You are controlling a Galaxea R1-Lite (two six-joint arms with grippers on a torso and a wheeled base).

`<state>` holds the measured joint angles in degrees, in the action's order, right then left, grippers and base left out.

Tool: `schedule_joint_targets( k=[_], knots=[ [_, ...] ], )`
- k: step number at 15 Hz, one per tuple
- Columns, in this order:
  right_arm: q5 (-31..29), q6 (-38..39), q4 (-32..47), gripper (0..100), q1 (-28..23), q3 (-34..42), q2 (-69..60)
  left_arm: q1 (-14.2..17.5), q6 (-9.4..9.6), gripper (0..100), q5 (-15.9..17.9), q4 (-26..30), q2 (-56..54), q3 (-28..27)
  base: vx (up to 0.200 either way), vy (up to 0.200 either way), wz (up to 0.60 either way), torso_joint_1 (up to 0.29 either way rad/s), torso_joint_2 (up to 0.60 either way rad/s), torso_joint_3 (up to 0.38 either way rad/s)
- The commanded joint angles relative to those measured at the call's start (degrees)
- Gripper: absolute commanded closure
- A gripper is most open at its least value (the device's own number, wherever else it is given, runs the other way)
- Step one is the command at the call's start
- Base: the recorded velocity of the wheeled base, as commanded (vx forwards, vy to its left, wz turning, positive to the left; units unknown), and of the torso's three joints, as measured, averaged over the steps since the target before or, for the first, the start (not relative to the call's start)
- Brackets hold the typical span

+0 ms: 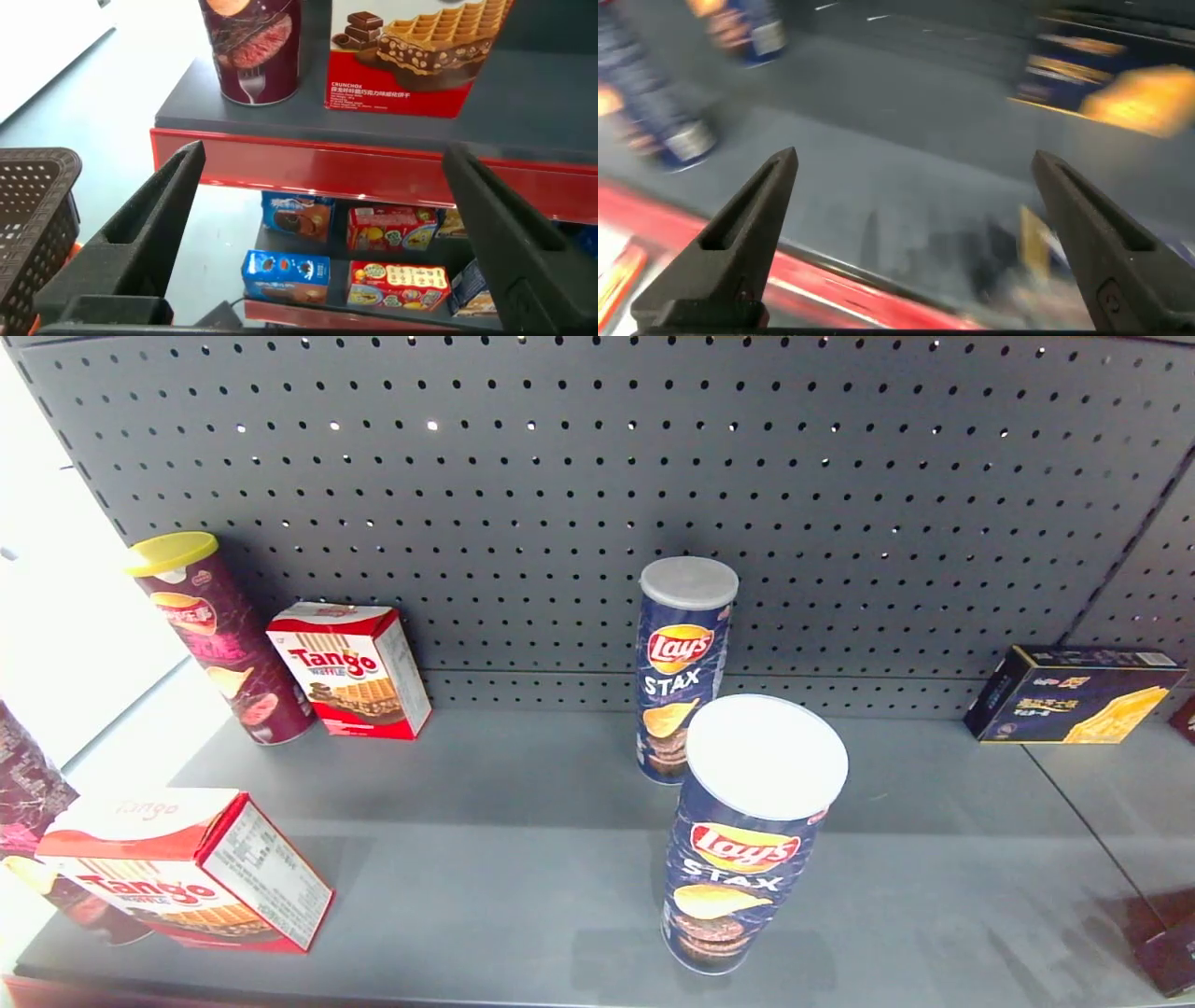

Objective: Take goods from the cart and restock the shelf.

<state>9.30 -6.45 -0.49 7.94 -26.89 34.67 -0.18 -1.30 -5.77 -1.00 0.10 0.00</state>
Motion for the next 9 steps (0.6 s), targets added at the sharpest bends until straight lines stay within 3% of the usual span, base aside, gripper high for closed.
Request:
schedule_joint_targets(
  k=[1,3,9],
  knots=[
    [0.7,-1.8,-1.5,0,11.8,-3.5,15.0,0.1,-0.01,0,0.0,0.0,0.3,-0.1,0.0,0.0,0.0,0.0,0.0,0.0],
    [0.6,-1.7,-6.1,0,17.3,-3.2,22.6,0.1,-0.19,0,0.0,0.0,0.3,0.0,0.0,0.0,0.0,0.0,0.0,0.0],
    [-0.6,-2.0,-9.1,0,22.6,-8.6,34.1,0.0,-0.28,0,0.0,0.1,0.3,0.0,0.0,0.0,0.0,0.0,0.0,0.0]
  ],
)
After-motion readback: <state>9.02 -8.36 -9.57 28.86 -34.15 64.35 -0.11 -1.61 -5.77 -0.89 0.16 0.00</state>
